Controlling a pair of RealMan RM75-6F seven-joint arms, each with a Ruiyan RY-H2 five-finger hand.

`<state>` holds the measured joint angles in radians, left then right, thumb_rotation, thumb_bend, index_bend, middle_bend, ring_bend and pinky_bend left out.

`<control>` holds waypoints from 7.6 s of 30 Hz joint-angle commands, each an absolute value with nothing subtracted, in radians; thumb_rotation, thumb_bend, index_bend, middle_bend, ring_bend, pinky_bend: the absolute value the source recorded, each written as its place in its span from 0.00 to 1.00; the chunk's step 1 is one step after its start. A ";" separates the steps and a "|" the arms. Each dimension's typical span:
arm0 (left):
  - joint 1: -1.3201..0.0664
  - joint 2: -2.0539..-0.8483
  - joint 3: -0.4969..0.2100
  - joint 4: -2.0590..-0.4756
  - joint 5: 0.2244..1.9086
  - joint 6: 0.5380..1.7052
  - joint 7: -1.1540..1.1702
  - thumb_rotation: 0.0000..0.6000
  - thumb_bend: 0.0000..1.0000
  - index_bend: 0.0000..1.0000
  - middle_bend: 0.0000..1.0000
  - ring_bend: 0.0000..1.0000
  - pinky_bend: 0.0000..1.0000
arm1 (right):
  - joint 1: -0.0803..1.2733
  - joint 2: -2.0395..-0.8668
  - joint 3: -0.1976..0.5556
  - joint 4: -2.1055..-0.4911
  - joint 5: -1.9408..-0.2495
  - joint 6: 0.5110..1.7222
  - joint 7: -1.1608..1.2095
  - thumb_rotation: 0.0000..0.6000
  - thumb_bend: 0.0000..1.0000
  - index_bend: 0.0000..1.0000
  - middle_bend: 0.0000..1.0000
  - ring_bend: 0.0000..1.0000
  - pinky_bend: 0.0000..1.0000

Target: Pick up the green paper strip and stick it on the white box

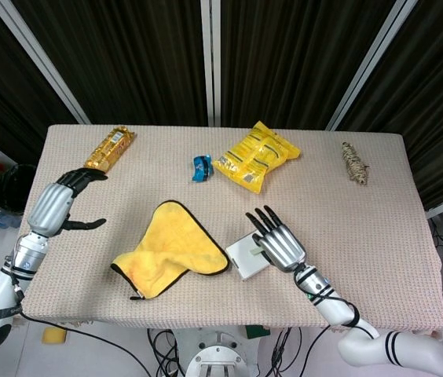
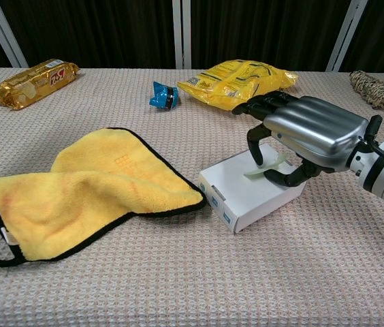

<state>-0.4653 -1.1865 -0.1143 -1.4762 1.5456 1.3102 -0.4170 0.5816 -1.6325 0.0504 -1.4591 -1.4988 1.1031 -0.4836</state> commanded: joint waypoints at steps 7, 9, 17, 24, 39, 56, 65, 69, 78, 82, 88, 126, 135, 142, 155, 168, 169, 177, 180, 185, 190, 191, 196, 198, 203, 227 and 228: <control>-0.465 -1.187 -0.113 -1.479 1.546 1.309 -0.415 1.00 0.04 0.25 0.23 0.18 0.21 | 0.571 -1.588 0.038 -1.502 -1.502 1.106 -0.482 1.00 0.27 0.42 0.02 0.00 0.00; -0.466 -1.188 -0.113 -1.481 1.547 1.310 -0.413 1.00 0.04 0.25 0.23 0.18 0.21 | 0.567 -1.576 0.036 -1.517 -1.502 1.110 -0.481 1.00 0.26 0.42 0.02 0.00 0.00; -0.465 -1.185 -0.115 -1.487 1.546 1.312 -0.408 1.00 0.04 0.25 0.23 0.18 0.21 | 0.543 -1.508 0.027 -1.588 -1.538 1.159 -0.444 1.00 0.25 0.41 0.02 0.00 0.00; -0.464 -1.186 -0.114 -1.488 1.547 1.315 -0.407 1.00 0.04 0.25 0.23 0.18 0.21 | 0.523 -1.443 0.011 -1.605 -1.536 1.159 -0.383 1.00 0.31 0.36 0.01 0.00 0.00; -0.462 -1.183 -0.115 -1.492 1.541 1.312 -0.399 1.00 0.04 0.25 0.23 0.18 0.21 | 0.558 -1.391 0.013 -1.673 -1.405 1.010 -0.451 0.41 0.58 0.17 0.00 0.00 0.00; -0.466 -1.189 -0.116 -1.484 1.539 1.304 -0.402 1.00 0.04 0.25 0.23 0.18 0.21 | 0.552 -1.396 0.000 -1.667 -1.409 1.010 -0.450 0.40 0.62 0.27 0.00 0.00 0.00; -0.467 -1.189 -0.115 -1.483 1.538 1.301 -0.403 1.00 0.04 0.25 0.23 0.18 0.21 | 0.552 -1.405 -0.002 -1.659 -1.397 1.003 -0.457 0.40 0.62 0.28 0.00 0.00 0.00; -0.468 -1.191 -0.115 -1.482 1.540 1.300 -0.403 1.00 0.04 0.25 0.23 0.18 0.21 | 0.552 -1.410 -0.003 -1.655 -1.392 1.002 -0.464 0.40 0.62 0.28 0.00 0.00 0.00; -0.469 -1.191 -0.115 -1.480 1.540 1.298 -0.403 1.00 0.04 0.25 0.23 0.18 0.21 | 0.555 -1.415 0.000 -1.649 -1.378 0.995 -0.472 0.40 0.62 0.29 0.00 0.00 0.00; -0.469 -1.191 -0.114 -1.479 1.539 1.297 -0.403 1.00 0.04 0.25 0.23 0.18 0.21 | 0.556 -1.418 0.001 -1.645 -1.371 0.993 -0.478 0.40 0.62 0.29 0.00 0.00 0.00; -0.468 -1.191 -0.114 -1.480 1.539 1.299 -0.403 1.00 0.04 0.25 0.23 0.18 0.21 | 0.555 -1.420 0.001 -1.646 -1.370 0.996 -0.478 0.40 0.62 0.30 0.00 0.00 0.00; -0.470 -1.192 -0.115 -1.479 1.537 1.295 -0.402 1.00 0.04 0.25 0.23 0.18 0.21 | 0.559 -1.425 0.006 -1.622 -1.399 1.009 -0.441 0.40 0.62 0.30 0.00 0.00 0.00; -0.469 -1.188 -0.114 -1.481 1.536 1.294 -0.400 1.00 0.04 0.25 0.23 0.18 0.21 | 0.563 -1.434 0.006 -1.616 -1.386 0.996 -0.449 0.40 0.62 0.30 0.00 0.00 0.00; -0.473 -1.191 -0.116 -1.480 1.536 1.291 -0.398 1.00 0.04 0.25 0.23 0.18 0.21 | 0.558 -1.419 0.007 -1.631 -1.403 1.015 -0.433 0.40 0.62 0.30 0.00 0.00 0.00; -0.473 -1.191 -0.114 -1.479 1.536 1.291 -0.398 1.00 0.04 0.25 0.23 0.18 0.21 | 0.557 -1.433 0.003 -1.604 -1.379 0.996 -0.437 0.41 0.62 0.30 0.00 0.00 0.00; -0.474 -1.191 -0.114 -1.478 1.537 1.289 -0.400 1.00 0.04 0.25 0.23 0.18 0.21 | 0.556 -1.433 -0.001 -1.610 -1.386 0.999 -0.437 0.42 0.62 0.30 0.00 0.00 0.00; -0.474 -1.190 -0.114 -1.479 1.538 1.289 -0.400 1.00 0.04 0.25 0.23 0.18 0.21 | 0.555 -1.432 -0.002 -1.612 -1.388 1.002 -0.437 0.42 0.62 0.30 0.00 0.00 0.00; -0.475 -1.191 -0.113 -1.485 1.541 1.291 -0.394 1.00 0.04 0.25 0.23 0.18 0.21 | 0.540 -1.415 -0.012 -1.632 -1.417 1.030 -0.426 0.42 0.62 0.31 0.00 0.00 0.00; -0.475 -1.192 -0.113 -1.486 1.541 1.291 -0.393 1.00 0.04 0.25 0.23 0.18 0.21 | 0.537 -1.411 -0.015 -1.635 -1.425 1.035 -0.421 0.42 0.62 0.31 0.00 0.00 0.00; -0.475 -1.192 -0.113 -1.486 1.539 1.290 -0.391 1.00 0.04 0.25 0.23 0.18 0.21 | 0.538 -1.415 -0.016 -1.631 -1.419 1.023 -0.425 0.42 0.62 0.32 0.00 0.00 0.00; -0.475 -1.191 -0.114 -1.484 1.537 1.289 -0.393 1.00 0.04 0.25 0.23 0.18 0.21 | 0.541 -1.423 -0.013 -1.621 -1.413 1.014 -0.426 0.42 0.62 0.32 0.00 0.00 0.00; -0.474 -1.191 -0.114 -1.483 1.537 1.290 -0.394 1.00 0.04 0.25 0.23 0.18 0.21 | 0.542 -1.423 -0.013 -1.621 -1.412 1.012 -0.426 0.42 0.62 0.32 0.00 0.00 0.00; -0.473 -1.189 -0.113 -1.483 1.538 1.292 -0.397 1.00 0.04 0.25 0.23 0.18 0.21 | 0.540 -1.422 -0.010 -1.626 -1.417 1.019 -0.425 0.42 0.62 0.32 0.00 0.00 0.00; -0.473 -1.189 -0.113 -1.483 1.539 1.292 -0.397 1.00 0.04 0.25 0.23 0.18 0.21 | 0.540 -1.420 -0.010 -1.629 -1.424 1.023 -0.421 0.42 0.62 0.32 0.00 0.00 0.00; -0.473 -1.189 -0.113 -1.484 1.541 1.294 -0.397 1.00 0.04 0.25 0.23 0.18 0.21 | 0.541 -1.419 -0.014 -1.634 -1.432 1.020 -0.423 0.43 0.62 0.32 0.00 0.00 0.00; -0.475 -1.187 -0.114 -1.485 1.539 1.291 -0.395 1.00 0.04 0.25 0.23 0.18 0.21 | 0.542 -1.420 -0.001 -1.622 -1.419 1.018 -0.419 0.43 0.62 0.32 0.00 0.00 0.00; -0.475 -1.188 -0.114 -1.484 1.539 1.290 -0.395 1.00 0.04 0.25 0.23 0.18 0.21 | 0.543 -1.421 -0.001 -1.619 -1.416 1.015 -0.419 0.43 0.62 0.32 0.00 0.00 0.00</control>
<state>-0.4748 -1.1876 -0.1135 -1.4841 1.5386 1.2901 -0.3951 0.5421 -1.4202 -0.0008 -1.6206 -1.4178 1.0159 -0.4188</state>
